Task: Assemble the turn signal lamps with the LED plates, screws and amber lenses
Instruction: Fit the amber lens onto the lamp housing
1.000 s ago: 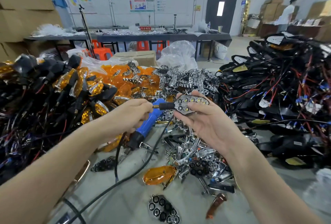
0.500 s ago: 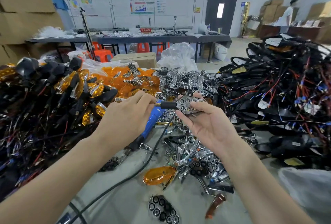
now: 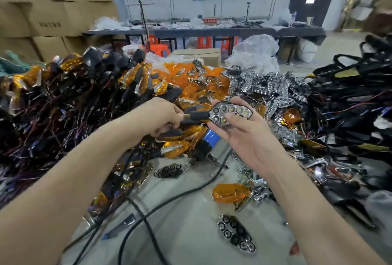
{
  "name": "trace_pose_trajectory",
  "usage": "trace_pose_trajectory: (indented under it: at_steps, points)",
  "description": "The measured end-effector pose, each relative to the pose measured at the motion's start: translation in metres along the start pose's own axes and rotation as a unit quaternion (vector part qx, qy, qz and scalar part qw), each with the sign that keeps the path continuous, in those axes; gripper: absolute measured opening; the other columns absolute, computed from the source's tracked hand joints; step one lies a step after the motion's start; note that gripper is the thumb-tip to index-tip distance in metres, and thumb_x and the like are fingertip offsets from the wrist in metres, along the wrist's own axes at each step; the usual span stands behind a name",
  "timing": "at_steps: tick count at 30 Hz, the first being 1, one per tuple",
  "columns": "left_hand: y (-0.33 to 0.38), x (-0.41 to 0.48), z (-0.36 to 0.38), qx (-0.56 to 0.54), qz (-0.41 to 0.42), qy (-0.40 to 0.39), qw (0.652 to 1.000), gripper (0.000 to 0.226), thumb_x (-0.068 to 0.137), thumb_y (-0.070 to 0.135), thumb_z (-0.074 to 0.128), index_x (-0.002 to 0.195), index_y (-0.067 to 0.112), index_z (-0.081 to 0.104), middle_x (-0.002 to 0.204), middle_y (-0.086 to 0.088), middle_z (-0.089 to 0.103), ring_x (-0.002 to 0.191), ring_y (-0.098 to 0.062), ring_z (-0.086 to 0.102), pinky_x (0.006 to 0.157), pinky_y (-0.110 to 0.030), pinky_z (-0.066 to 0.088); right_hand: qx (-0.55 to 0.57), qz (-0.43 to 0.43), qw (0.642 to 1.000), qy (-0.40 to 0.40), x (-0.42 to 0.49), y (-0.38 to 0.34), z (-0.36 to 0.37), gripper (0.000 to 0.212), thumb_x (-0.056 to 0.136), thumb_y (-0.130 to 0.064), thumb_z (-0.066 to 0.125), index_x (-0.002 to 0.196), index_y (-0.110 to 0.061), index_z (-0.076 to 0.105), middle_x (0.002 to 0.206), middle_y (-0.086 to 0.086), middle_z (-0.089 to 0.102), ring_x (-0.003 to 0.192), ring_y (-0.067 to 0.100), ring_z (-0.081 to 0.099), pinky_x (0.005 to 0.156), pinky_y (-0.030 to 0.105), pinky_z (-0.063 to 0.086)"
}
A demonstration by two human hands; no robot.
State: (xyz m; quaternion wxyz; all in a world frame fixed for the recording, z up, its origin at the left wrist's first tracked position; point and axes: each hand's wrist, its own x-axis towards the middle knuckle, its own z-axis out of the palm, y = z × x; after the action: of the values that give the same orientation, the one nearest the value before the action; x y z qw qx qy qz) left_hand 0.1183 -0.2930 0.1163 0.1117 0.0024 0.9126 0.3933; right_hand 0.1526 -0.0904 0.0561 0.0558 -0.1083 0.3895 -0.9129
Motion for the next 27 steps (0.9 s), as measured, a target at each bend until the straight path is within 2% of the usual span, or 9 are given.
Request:
trace_pose_trajectory:
  at_steps: [3,6,10,12,16,18,21,25,27]
  points:
    - [-0.011,-0.001,-0.011,-0.040,-0.013,-0.039,0.998,0.020,0.102,0.013,0.050,0.084,0.014,0.059,0.069,-0.001,0.051,0.045,-0.010,0.031,0.040,-0.020,0.023,-0.011,0.003,1.000,-0.007,0.005,0.010,0.006,0.032,0.083,0.006,0.063,0.109,-0.013,0.060,0.130,0.026,0.066,0.111,0.038,0.071,0.088,0.045,0.061]
    - [-0.024,-0.001,-0.016,-0.111,0.004,-0.055,0.992,0.018,0.099,0.011,0.050,0.083,0.013,0.058,0.063,0.003,0.053,0.042,-0.008,0.033,0.042,-0.020,0.022,-0.001,-0.001,1.000,-0.004,0.008,0.015,0.008,0.025,0.088,-0.002,0.063,0.111,-0.012,0.061,0.126,0.024,0.068,0.107,0.035,0.072,0.087,0.045,0.061]
    - [-0.029,0.001,-0.013,-0.117,-0.004,-0.077,0.990,0.016,0.098,0.009,0.047,0.085,0.012,0.056,0.062,0.003,0.051,0.042,-0.009,0.032,0.041,-0.020,0.023,0.011,0.000,1.000,0.025,0.010,0.022,0.008,0.010,0.101,-0.015,0.058,0.109,-0.013,0.063,0.137,0.027,0.062,0.114,0.035,0.070,0.083,0.042,0.062]
    - [-0.030,0.002,-0.010,-0.111,-0.001,-0.088,0.990,0.017,0.098,0.009,0.046,0.084,0.012,0.056,0.062,0.003,0.050,0.044,-0.009,0.033,0.041,-0.020,0.024,-0.001,-0.007,0.998,0.061,0.012,0.025,0.006,0.008,0.101,-0.011,0.058,0.105,-0.013,0.065,0.130,0.027,0.066,0.107,0.034,0.073,0.077,0.040,0.063]
    - [-0.029,0.002,0.000,-0.035,0.055,-0.032,0.997,0.016,0.101,0.013,0.050,0.091,0.016,0.062,0.068,0.002,0.057,0.045,-0.009,0.042,0.041,-0.020,0.031,0.004,-0.015,0.989,0.145,0.015,0.029,0.003,0.008,0.103,-0.007,0.058,0.107,-0.003,0.063,0.099,0.017,0.074,0.087,0.029,0.077,0.066,0.037,0.063]
    - [-0.027,-0.001,0.007,0.011,0.119,0.012,0.993,0.016,0.102,0.019,0.048,0.100,0.028,0.061,0.080,0.005,0.065,0.051,-0.008,0.052,0.045,-0.020,0.040,0.007,-0.016,0.988,0.154,0.014,0.032,0.003,0.013,0.103,-0.008,0.058,0.111,0.003,0.059,0.099,0.018,0.070,0.085,0.029,0.077,0.066,0.036,0.063]
    - [-0.023,-0.006,0.021,0.092,0.214,0.022,0.972,0.018,0.102,0.048,0.043,0.107,0.041,0.058,0.080,0.011,0.067,0.066,-0.007,0.062,0.053,-0.021,0.046,-0.004,-0.017,0.991,0.132,0.010,0.034,0.002,0.021,0.104,-0.009,0.056,0.118,0.007,0.057,0.110,0.023,0.071,0.092,0.030,0.077,0.069,0.035,0.063]
    - [-0.020,-0.004,0.034,0.147,0.259,0.028,0.954,0.031,0.103,0.050,0.042,0.123,0.033,0.058,0.076,0.012,0.064,0.060,0.001,0.058,0.055,-0.018,0.039,-0.041,-0.016,0.995,0.094,0.005,0.029,0.001,0.018,0.106,-0.010,0.052,0.116,0.002,0.060,0.101,0.017,0.077,0.094,0.028,0.076,0.074,0.038,0.063]
    - [-0.019,-0.003,0.036,0.154,0.267,0.028,0.951,0.031,0.104,0.047,0.041,0.116,0.025,0.059,0.081,0.010,0.064,0.063,-0.001,0.059,0.056,-0.021,0.043,-0.075,-0.015,0.994,0.084,0.003,0.029,0.002,0.017,0.107,-0.010,0.051,0.116,-0.001,0.061,0.102,0.015,0.077,0.096,0.028,0.076,0.075,0.039,0.063]
